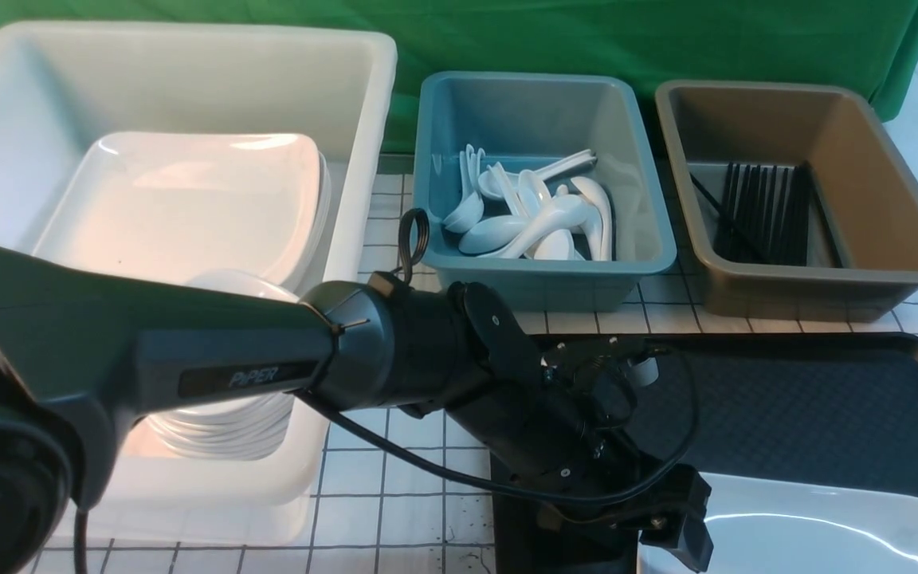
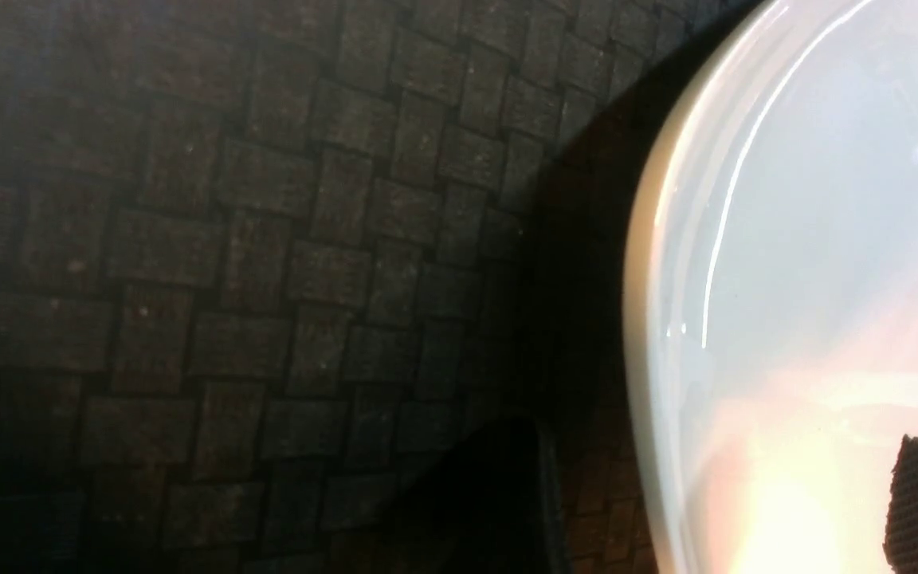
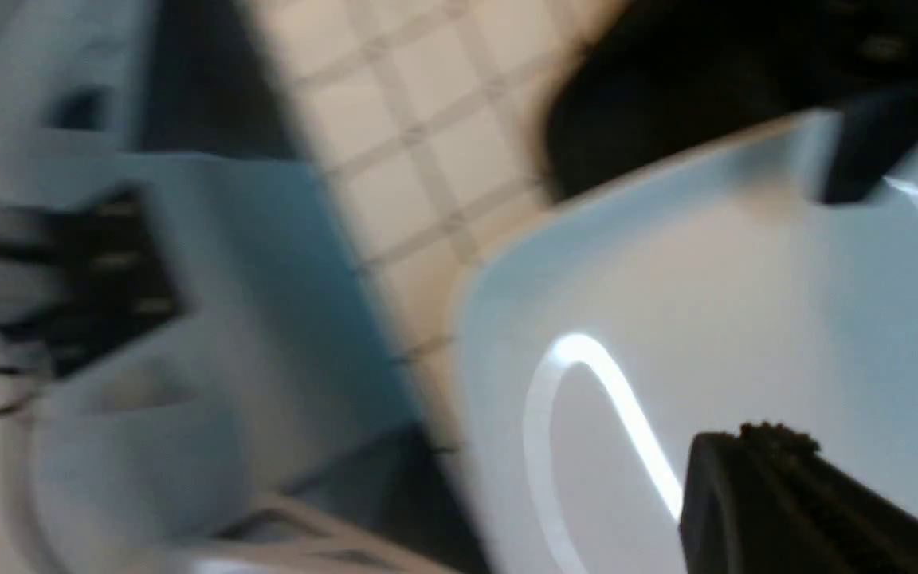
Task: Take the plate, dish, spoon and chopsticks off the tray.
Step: Use the left arm to grab a plate from the dinner plate
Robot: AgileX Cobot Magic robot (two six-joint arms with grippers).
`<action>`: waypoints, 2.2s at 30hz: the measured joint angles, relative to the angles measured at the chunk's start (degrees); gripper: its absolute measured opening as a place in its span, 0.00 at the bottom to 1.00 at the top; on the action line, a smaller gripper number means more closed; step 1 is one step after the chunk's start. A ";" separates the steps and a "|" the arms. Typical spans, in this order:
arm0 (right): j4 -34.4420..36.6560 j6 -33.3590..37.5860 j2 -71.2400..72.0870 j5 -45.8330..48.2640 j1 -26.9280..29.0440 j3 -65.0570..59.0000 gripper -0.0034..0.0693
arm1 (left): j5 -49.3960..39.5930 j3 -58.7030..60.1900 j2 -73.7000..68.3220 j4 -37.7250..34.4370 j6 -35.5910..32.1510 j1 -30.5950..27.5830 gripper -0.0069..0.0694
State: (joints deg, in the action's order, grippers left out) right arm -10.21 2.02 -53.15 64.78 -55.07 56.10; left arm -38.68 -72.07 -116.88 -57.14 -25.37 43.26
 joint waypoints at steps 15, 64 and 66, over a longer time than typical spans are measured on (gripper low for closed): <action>-1.58 5.78 -11.11 -0.20 52.16 -2.80 0.09 | -0.54 0.00 0.00 0.24 0.00 0.00 0.82; 23.33 22.77 -33.45 -28.49 63.01 -21.44 0.09 | -3.97 0.28 0.20 -7.98 -5.42 -3.38 0.39; 23.92 22.90 -33.24 -27.34 63.01 -20.79 0.09 | -5.95 0.28 0.13 -8.74 -6.72 -4.47 0.39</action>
State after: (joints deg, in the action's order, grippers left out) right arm 13.71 24.92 -86.39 37.44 7.94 35.31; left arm -44.63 -71.79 -116.75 -65.88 -32.09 38.79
